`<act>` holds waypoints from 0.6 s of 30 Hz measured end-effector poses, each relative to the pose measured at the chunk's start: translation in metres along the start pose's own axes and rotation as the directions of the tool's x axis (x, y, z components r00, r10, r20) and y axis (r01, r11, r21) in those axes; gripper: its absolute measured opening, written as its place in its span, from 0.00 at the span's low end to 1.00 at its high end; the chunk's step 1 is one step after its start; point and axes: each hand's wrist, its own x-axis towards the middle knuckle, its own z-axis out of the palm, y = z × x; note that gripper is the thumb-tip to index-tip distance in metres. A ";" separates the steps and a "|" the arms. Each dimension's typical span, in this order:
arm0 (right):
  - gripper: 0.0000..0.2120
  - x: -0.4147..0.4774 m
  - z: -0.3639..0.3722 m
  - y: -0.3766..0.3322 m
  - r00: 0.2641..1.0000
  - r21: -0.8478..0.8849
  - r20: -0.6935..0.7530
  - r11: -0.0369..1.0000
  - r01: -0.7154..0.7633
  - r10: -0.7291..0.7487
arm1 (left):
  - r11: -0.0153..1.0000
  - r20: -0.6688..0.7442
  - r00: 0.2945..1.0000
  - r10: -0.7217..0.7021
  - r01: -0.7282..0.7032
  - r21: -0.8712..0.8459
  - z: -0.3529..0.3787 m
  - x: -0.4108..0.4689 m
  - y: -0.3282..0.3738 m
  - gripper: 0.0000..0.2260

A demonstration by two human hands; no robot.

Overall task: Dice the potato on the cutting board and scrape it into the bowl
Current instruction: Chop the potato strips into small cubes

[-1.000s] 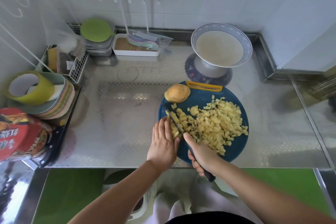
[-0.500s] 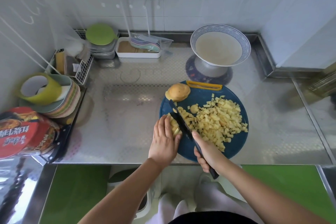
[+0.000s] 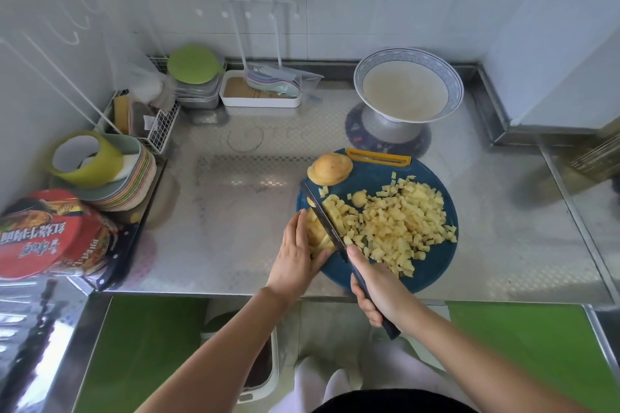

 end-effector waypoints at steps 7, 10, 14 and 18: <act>0.33 0.004 0.002 -0.009 0.994 -0.096 -0.045 0.990 -0.106 0.102 | 0.989 -0.007 1.000 0.009 -0.008 0.145 0.006 -0.001 -0.001 0.38; 0.33 0.003 0.002 -0.019 0.986 -0.114 -0.031 0.980 -0.165 0.163 | 0.984 0.004 1.000 0.024 -0.024 0.175 0.006 -0.001 0.001 0.36; 0.33 0.002 0.001 -0.031 0.972 -0.127 -0.021 0.964 -0.235 0.234 | 0.984 0.005 1.000 0.029 -0.029 0.178 0.006 0.000 0.001 0.35; 0.33 0.002 -0.004 -0.043 0.959 -0.160 -0.013 0.946 -0.282 0.284 | 0.984 0.022 0.999 0.030 -0.033 0.177 0.006 0.001 0.000 0.34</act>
